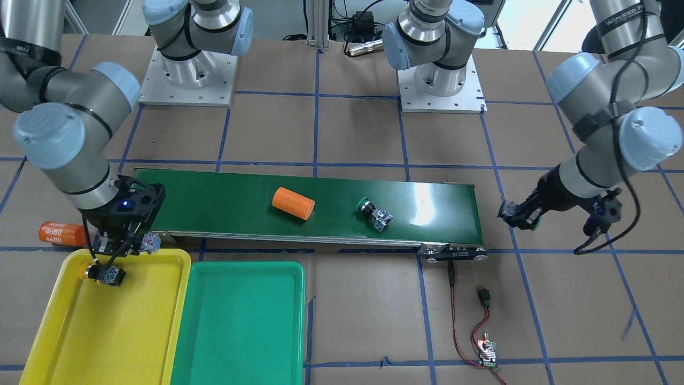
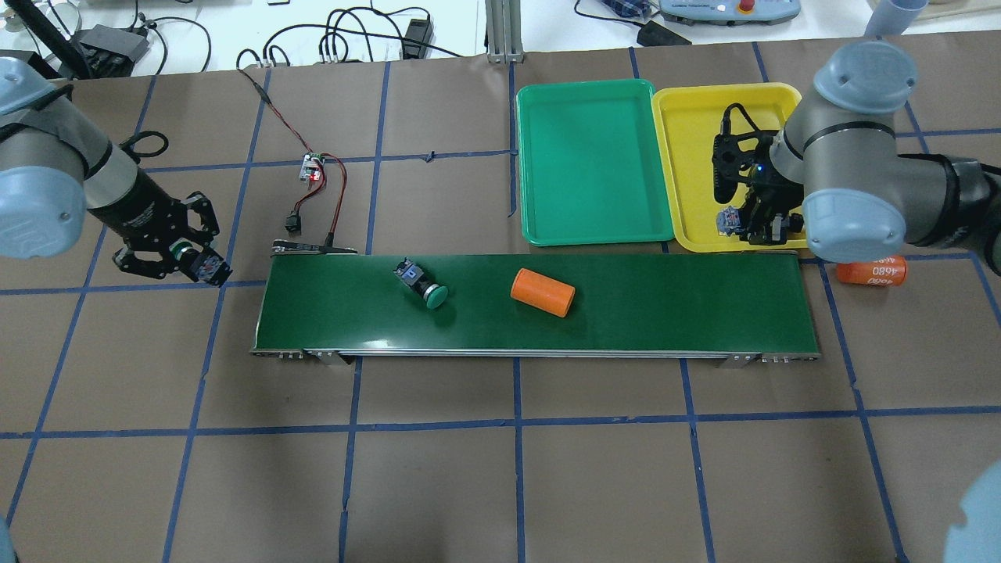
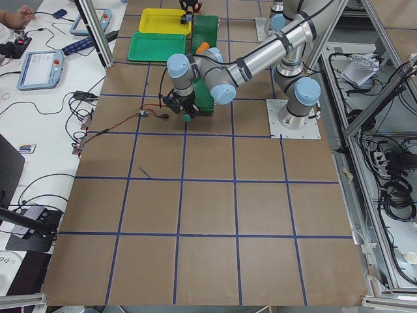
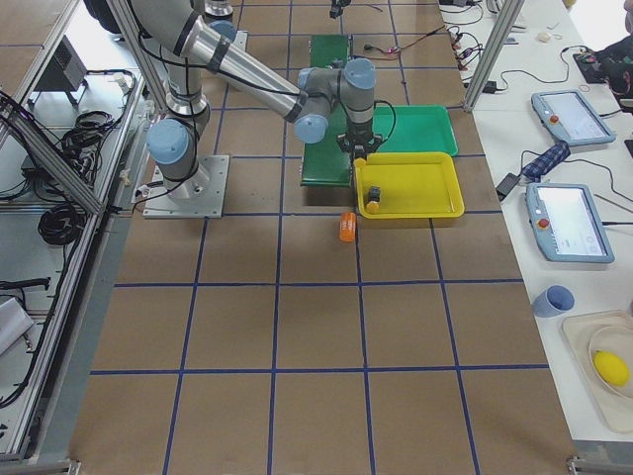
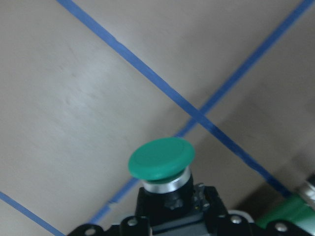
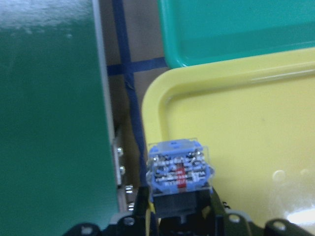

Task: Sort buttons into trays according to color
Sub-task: 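Release button in yellow tray while left gripper sets green button on belt, then return right gripper to belt's far end while left gripper lifts away, then lower right gripper onto the approaching orange cylinder on the belt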

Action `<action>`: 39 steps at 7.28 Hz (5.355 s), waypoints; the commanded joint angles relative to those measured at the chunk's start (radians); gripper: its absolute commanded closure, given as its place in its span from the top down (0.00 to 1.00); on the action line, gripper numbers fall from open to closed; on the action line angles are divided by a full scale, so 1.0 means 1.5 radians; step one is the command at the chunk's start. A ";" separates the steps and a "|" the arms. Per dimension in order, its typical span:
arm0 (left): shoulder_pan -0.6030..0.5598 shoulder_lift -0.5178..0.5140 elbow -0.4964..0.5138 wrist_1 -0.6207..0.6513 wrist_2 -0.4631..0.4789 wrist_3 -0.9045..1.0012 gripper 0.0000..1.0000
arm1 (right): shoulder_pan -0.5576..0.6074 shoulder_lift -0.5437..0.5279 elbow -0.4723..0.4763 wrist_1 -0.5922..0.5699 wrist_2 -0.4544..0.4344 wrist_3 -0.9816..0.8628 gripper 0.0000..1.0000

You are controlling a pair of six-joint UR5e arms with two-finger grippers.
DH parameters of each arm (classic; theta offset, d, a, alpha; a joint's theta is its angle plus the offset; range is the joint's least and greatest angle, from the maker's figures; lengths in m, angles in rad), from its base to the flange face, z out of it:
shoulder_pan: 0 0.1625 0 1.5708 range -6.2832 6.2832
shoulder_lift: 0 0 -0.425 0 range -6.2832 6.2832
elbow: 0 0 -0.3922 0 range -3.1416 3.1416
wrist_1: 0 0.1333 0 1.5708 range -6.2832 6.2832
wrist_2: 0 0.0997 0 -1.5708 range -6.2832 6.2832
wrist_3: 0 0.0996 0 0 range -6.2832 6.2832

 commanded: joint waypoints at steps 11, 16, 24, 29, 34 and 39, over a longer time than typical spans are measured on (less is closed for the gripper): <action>-0.107 0.051 -0.037 0.002 -0.027 -0.089 1.00 | -0.007 -0.130 0.138 0.054 0.039 -0.098 1.00; -0.153 0.175 0.105 -0.266 0.037 0.223 1.00 | -0.005 -0.141 0.183 0.033 0.036 -0.092 1.00; -0.212 0.065 0.248 -0.262 0.059 0.359 1.00 | 0.047 -0.139 0.183 0.034 0.003 -0.027 1.00; -0.214 0.071 0.256 -0.264 0.061 0.363 1.00 | 0.047 -0.139 0.183 0.034 0.004 -0.028 1.00; -0.215 0.075 0.253 -0.265 0.064 0.359 1.00 | 0.047 -0.137 0.182 0.033 0.012 -0.005 1.00; -0.214 0.069 0.256 -0.265 0.063 0.354 1.00 | 0.047 -0.137 0.182 0.033 0.012 0.016 1.00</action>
